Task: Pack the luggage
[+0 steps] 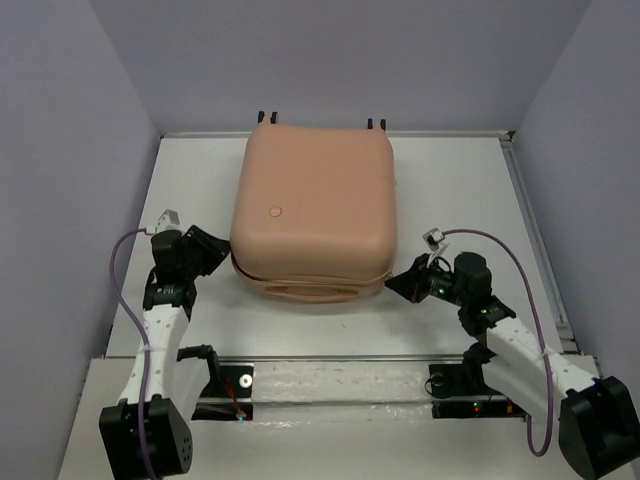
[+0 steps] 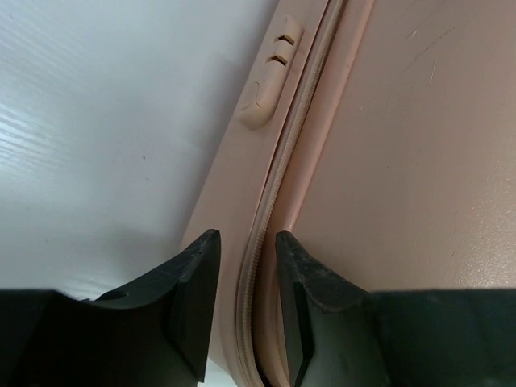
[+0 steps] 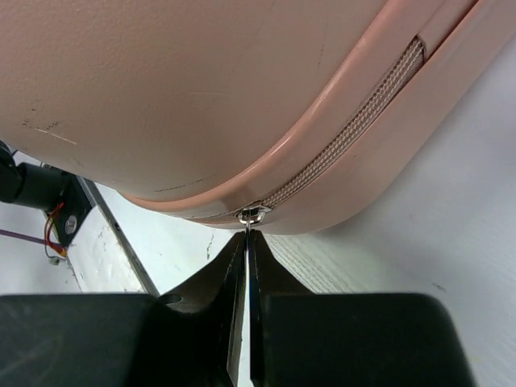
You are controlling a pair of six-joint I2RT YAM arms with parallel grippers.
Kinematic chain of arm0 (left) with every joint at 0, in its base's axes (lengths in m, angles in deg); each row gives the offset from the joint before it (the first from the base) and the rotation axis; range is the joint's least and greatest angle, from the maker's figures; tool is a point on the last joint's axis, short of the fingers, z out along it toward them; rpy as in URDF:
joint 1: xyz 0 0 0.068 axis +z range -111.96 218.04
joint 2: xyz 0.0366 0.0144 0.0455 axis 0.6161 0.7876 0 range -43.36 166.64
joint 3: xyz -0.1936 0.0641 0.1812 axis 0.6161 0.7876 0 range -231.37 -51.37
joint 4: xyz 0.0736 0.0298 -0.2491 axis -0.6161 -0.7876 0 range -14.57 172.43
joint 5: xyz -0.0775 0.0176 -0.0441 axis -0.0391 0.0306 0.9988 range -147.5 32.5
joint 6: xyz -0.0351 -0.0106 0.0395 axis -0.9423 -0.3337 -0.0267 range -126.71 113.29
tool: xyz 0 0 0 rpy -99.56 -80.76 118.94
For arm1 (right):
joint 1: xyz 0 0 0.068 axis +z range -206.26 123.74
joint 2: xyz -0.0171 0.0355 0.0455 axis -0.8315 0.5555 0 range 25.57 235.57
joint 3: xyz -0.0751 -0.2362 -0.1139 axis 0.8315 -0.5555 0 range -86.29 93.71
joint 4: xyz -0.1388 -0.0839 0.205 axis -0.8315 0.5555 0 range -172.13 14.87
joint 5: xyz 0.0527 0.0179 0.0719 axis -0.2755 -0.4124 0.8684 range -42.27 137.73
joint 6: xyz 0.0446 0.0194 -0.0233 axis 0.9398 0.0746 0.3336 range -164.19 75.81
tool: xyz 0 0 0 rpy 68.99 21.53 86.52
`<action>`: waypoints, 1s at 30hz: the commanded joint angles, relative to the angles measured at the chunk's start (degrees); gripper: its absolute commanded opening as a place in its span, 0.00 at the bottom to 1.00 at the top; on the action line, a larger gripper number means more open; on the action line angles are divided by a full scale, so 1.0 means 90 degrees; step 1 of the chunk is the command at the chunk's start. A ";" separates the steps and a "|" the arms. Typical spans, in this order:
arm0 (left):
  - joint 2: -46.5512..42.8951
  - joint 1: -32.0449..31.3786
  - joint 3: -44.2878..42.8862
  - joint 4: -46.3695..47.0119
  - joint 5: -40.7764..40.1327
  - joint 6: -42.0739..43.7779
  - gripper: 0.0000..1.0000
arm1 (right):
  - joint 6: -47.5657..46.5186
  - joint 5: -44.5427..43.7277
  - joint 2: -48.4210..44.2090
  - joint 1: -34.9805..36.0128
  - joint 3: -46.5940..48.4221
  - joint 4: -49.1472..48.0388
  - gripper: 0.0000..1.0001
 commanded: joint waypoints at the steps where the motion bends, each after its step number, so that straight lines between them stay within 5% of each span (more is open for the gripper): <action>1: 0.0325 -0.0076 0.0151 0.0777 0.0628 -0.0144 0.43 | 0.0037 0.0159 -0.0021 0.0139 0.0199 -0.1059 0.07; 11: 0.0688 -0.0435 0.0434 0.1343 0.0619 -0.0212 0.39 | 0.0164 -0.2620 -0.0022 0.2675 0.0872 0.1567 0.07; 18: 0.0678 -0.1325 0.0659 0.1597 0.0102 -0.0534 0.39 | 0.0447 -0.5499 0.1920 0.5196 0.2707 0.2701 0.07; 22: 0.0600 -0.1355 0.0766 0.1637 0.0082 -0.0574 0.38 | 0.0195 -0.6157 0.2750 0.6035 0.3548 0.2509 0.07; 27: 0.0386 -0.1355 0.0747 0.1423 -0.0006 -0.0486 0.38 | 0.0437 -0.6666 0.2851 0.6283 0.3561 0.2624 0.07; 30: 0.0025 -0.1345 0.0582 0.1032 -0.0191 -0.0330 0.39 | 0.0613 -0.6123 0.2149 0.5845 0.3101 0.2586 0.07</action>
